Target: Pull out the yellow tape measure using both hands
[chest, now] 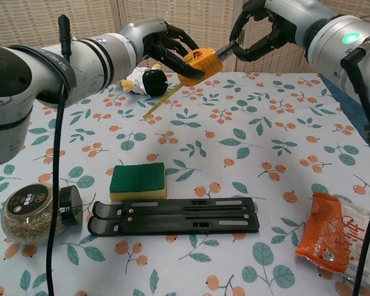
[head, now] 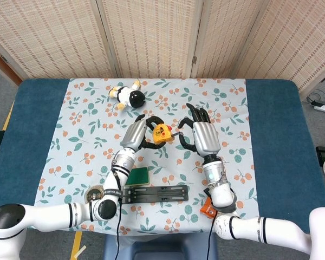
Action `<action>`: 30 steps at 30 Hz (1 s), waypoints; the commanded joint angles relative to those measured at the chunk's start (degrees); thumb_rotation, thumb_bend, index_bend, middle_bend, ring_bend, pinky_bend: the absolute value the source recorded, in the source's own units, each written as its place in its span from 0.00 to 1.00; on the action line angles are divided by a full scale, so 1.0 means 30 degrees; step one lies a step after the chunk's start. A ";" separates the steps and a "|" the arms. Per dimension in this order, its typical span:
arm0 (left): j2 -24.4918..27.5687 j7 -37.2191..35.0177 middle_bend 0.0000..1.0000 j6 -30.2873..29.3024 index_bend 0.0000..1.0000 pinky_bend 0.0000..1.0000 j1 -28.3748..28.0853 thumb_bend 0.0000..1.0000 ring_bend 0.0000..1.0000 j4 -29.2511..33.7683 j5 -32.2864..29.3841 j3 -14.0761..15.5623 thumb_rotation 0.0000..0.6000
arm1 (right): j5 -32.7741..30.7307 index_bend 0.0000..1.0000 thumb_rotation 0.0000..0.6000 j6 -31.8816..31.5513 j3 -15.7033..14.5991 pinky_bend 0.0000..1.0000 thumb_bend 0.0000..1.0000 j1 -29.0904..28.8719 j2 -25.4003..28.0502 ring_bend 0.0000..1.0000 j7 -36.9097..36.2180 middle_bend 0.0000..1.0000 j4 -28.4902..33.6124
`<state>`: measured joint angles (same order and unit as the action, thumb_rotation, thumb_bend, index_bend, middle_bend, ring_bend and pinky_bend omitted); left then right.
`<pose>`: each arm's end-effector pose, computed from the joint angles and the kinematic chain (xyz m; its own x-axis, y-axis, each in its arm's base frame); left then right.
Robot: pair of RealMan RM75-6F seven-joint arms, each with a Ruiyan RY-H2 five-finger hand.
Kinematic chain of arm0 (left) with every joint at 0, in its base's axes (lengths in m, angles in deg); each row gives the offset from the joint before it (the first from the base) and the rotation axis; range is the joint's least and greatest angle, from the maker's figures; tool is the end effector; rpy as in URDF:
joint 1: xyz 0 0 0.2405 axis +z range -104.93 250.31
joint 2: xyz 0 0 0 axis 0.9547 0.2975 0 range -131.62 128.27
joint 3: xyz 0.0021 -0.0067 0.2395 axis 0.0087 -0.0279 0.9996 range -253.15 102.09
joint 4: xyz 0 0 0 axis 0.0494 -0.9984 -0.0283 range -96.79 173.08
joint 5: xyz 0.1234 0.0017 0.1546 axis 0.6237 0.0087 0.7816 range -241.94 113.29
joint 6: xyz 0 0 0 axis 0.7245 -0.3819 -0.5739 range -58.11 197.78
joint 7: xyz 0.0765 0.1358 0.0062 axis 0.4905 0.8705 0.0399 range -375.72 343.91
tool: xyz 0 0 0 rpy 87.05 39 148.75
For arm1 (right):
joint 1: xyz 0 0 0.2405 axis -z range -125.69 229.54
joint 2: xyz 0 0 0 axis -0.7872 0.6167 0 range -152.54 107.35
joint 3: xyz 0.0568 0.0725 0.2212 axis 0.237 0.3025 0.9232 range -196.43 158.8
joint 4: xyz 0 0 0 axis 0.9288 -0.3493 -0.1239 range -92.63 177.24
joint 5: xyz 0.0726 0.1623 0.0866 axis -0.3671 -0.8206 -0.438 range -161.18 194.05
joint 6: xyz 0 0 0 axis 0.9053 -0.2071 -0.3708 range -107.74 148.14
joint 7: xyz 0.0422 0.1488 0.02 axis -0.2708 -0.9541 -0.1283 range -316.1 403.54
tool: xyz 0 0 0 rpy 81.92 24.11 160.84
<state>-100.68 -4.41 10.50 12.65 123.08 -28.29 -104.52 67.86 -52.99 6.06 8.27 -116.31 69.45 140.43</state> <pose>0.0035 0.3911 -0.0104 -0.1988 0.3028 0.9321 0.9554 -0.1522 0.2532 -0.0596 -0.3506 0.0407 0.0336 -0.0517 0.9981 -0.9831 -0.1817 0.0236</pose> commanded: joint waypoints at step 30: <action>0.1146 -0.2349 0.54 0.3015 0.61 0.04 0.2405 0.53 0.44 -0.5262 0.2093 0.2319 1.00 | 0.2117 0.63 1.00 -0.1047 -0.0671 0.00 0.62 0.4330 0.6801 0.14 -0.4470 0.19 0.4027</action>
<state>-97.48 -10.74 18.93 19.31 108.18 -22.77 -98.07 73.65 -55.67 3.88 19.85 -97.66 57.60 151.38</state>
